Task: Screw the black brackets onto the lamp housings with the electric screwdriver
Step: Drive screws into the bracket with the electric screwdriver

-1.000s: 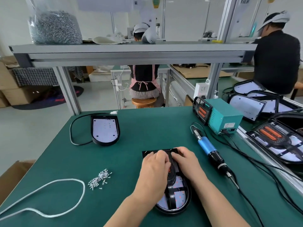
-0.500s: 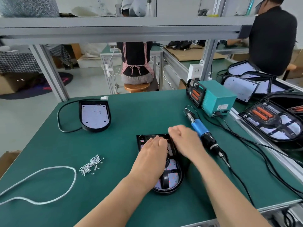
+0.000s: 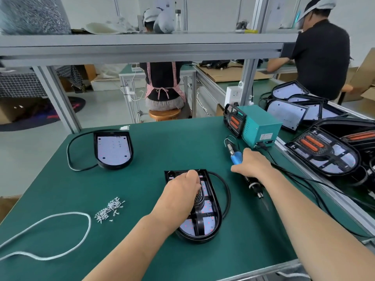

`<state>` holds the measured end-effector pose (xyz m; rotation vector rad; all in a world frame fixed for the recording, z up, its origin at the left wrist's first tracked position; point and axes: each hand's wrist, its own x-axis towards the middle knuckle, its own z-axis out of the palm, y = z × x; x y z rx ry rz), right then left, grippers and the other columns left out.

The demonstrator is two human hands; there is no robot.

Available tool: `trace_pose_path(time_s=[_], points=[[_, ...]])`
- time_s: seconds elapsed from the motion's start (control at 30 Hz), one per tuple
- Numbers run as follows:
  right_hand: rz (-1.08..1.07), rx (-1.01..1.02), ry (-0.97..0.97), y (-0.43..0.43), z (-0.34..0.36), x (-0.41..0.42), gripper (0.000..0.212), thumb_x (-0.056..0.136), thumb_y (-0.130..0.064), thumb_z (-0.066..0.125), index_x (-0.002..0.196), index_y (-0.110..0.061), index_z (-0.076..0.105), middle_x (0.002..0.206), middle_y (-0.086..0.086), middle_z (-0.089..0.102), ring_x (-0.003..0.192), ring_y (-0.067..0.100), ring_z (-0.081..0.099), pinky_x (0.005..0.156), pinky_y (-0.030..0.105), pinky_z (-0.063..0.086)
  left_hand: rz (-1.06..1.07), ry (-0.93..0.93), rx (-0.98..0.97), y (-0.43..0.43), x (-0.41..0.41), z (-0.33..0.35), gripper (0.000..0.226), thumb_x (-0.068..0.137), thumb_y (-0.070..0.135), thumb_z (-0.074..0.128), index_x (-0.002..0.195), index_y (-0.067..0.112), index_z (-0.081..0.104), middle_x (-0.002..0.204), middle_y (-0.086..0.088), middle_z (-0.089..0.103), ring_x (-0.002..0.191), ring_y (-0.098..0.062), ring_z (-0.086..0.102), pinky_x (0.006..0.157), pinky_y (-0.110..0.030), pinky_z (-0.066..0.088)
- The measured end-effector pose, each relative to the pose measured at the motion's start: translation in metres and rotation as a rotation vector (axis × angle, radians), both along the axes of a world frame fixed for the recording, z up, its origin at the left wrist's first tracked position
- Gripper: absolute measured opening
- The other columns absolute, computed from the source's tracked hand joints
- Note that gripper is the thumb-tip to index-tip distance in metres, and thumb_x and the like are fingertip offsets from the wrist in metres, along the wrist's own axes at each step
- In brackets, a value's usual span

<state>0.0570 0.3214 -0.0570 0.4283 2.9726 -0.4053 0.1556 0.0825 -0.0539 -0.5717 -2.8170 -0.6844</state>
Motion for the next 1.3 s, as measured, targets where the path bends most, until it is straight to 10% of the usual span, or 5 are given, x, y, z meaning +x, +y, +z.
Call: trace_pose_path(time_s=[0.6, 0.77, 0.93, 1.13, 1.3], points=[[-0.424, -1.908, 0.364, -0.017, 0.034, 0.033, 0.014, 0.091, -0.015, 0.067, 0.088, -0.007, 0.056, 0.067, 0.008, 0.053, 0.052, 0.019, 0.053, 0.058, 0.03, 0.05, 0.169, -0.383, 0.978, -0.006, 0.017, 0.015, 0.025, 0.081, -0.001, 0.076, 0.077, 0.024, 0.075, 0.078, -0.008, 0.075, 0.074, -0.018, 0.071, 0.071, -0.021, 0.055], [-0.461, -1.949, 0.496, -0.044, 0.04, 0.033, 0.021, 0.089, -0.016, 0.076, 0.085, -0.015, 0.055, 0.057, 0.002, 0.061, 0.047, 0.011, 0.058, 0.055, 0.028, 0.052, 0.243, -0.384, 1.028, -0.002, 0.019, 0.013, 0.021, 0.084, -0.001, 0.073, 0.078, 0.019, 0.073, 0.079, -0.006, 0.075, 0.08, -0.023, 0.072, 0.076, -0.028, 0.056], [-0.461, -1.948, 0.561, -0.052, 0.051, 0.035, 0.024, 0.088, -0.019, 0.079, 0.095, -0.007, 0.059, 0.096, 0.016, 0.066, 0.071, 0.027, 0.075, 0.073, 0.032, 0.064, 0.261, -0.387, 0.974, -0.003, 0.022, 0.013, 0.019, 0.089, -0.001, 0.067, 0.08, 0.016, 0.072, 0.082, -0.002, 0.075, 0.086, -0.024, 0.072, 0.084, -0.033, 0.058], [-0.478, -1.928, 0.459, -0.057, 0.059, 0.043, 0.025, 0.087, -0.006, 0.077, 0.096, -0.004, 0.054, 0.081, 0.011, 0.053, 0.061, 0.02, 0.057, 0.065, 0.034, 0.052, -0.08, -0.457, 0.652, 0.0, 0.021, 0.039, 0.02, 0.084, 0.01, 0.072, 0.077, 0.028, 0.073, 0.102, 0.008, 0.071, 0.122, 0.021, 0.043, 0.09, -0.015, 0.038], [-0.427, -1.922, 0.347, -0.066, 0.065, 0.056, 0.014, 0.088, 0.011, 0.056, 0.089, -0.002, 0.053, 0.084, 0.01, 0.051, 0.067, 0.024, 0.05, 0.066, 0.036, 0.046, -0.268, -0.417, 0.388, 0.009, 0.011, 0.062, 0.022, 0.082, 0.015, 0.073, 0.071, 0.035, 0.07, 0.082, 0.021, 0.06, 0.068, 0.006, 0.052, 0.065, -0.009, 0.036]])
